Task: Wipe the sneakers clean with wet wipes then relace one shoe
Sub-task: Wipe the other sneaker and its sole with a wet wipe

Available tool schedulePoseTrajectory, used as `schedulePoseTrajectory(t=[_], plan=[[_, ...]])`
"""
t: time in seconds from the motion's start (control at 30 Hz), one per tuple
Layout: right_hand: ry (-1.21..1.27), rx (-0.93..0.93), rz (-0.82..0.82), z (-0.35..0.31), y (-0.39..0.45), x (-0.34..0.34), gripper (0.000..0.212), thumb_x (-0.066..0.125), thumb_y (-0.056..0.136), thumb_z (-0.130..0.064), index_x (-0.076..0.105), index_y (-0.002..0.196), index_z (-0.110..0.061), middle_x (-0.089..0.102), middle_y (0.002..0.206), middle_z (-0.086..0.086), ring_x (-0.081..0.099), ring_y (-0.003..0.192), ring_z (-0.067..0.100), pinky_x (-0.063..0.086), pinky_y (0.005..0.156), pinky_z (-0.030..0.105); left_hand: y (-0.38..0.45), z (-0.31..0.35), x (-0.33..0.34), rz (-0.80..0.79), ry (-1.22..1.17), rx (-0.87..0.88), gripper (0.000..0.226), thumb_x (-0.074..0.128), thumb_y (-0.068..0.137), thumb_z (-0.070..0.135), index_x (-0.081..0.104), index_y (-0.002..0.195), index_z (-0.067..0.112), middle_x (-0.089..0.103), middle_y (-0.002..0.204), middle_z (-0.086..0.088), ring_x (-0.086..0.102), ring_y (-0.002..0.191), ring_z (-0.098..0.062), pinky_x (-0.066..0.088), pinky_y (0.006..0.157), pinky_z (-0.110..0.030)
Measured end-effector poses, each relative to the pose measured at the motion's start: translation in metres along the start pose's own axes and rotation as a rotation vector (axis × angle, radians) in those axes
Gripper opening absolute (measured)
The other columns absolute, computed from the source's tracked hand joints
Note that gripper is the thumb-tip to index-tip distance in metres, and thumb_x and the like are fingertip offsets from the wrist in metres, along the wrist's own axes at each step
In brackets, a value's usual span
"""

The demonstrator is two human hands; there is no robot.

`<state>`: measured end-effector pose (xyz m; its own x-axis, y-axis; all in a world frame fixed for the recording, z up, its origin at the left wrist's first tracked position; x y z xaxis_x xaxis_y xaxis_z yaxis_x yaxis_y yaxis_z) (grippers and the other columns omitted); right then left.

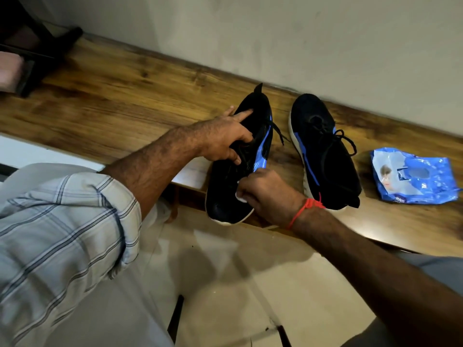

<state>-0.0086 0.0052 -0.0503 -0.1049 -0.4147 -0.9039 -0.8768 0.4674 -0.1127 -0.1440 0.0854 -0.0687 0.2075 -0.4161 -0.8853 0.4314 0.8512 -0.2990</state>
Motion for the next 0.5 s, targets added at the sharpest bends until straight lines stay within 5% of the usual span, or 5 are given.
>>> schedulePoseTrajectory(t=[0.1,0.23,0.37,0.5], plan=[[0.037,0.043,-0.043,0.003,0.000,0.000,0.020,0.054,0.088,-0.019,0.070,0.086,-0.007,0.070,0.085,0.012,0.062,0.084,0.033,0.046,0.077,0.039,0.001,0.006,-0.002,0.016,0.040,0.028,0.029,0.080,0.083,0.030,0.063,0.106,0.037,0.038,0.159,-0.012,-0.007,0.157,-0.026,-0.008,0.126,-0.047],[-0.113,0.140,0.173,0.024,-0.004,-0.017,0.007,0.067,0.088,-0.008,0.068,0.081,-0.006,0.065,0.080,0.013,0.059,0.082,0.034,0.050,0.070,0.041,-0.001,0.001,0.000,-0.032,0.009,0.016,0.039,0.081,0.082,0.034,0.048,0.086,0.053,0.035,0.161,-0.008,-0.007,0.157,-0.029,-0.004,0.126,-0.052],[-0.008,0.038,-0.038,0.002,0.000,0.001,0.008,0.062,0.083,-0.003,0.068,0.080,-0.007,0.067,0.081,0.012,0.062,0.080,0.033,0.050,0.074,0.042,0.002,0.001,0.002,0.008,0.063,0.022,0.034,0.081,0.081,0.034,0.057,0.099,0.048,0.041,0.157,-0.010,-0.005,0.157,-0.031,-0.004,0.126,-0.053],[-0.080,0.186,0.133,0.024,-0.001,-0.011,0.007,0.067,0.089,-0.012,0.070,0.089,-0.006,0.068,0.087,0.016,0.060,0.090,0.035,0.051,0.078,0.044,0.001,-0.001,0.003,-0.024,-0.008,0.009,0.052,0.082,0.079,0.040,0.044,0.084,0.074,0.039,0.159,-0.007,-0.004,0.157,-0.032,0.005,0.125,-0.059]])
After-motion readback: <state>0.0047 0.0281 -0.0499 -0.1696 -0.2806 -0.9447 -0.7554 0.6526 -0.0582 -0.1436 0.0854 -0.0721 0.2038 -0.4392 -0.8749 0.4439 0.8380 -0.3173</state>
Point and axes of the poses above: each hand's wrist, its own y-axis towards the middle knuckle, its own x-axis out of the palm, z = x × y, the point moved 5 cm from there along y, towards the middle knuckle
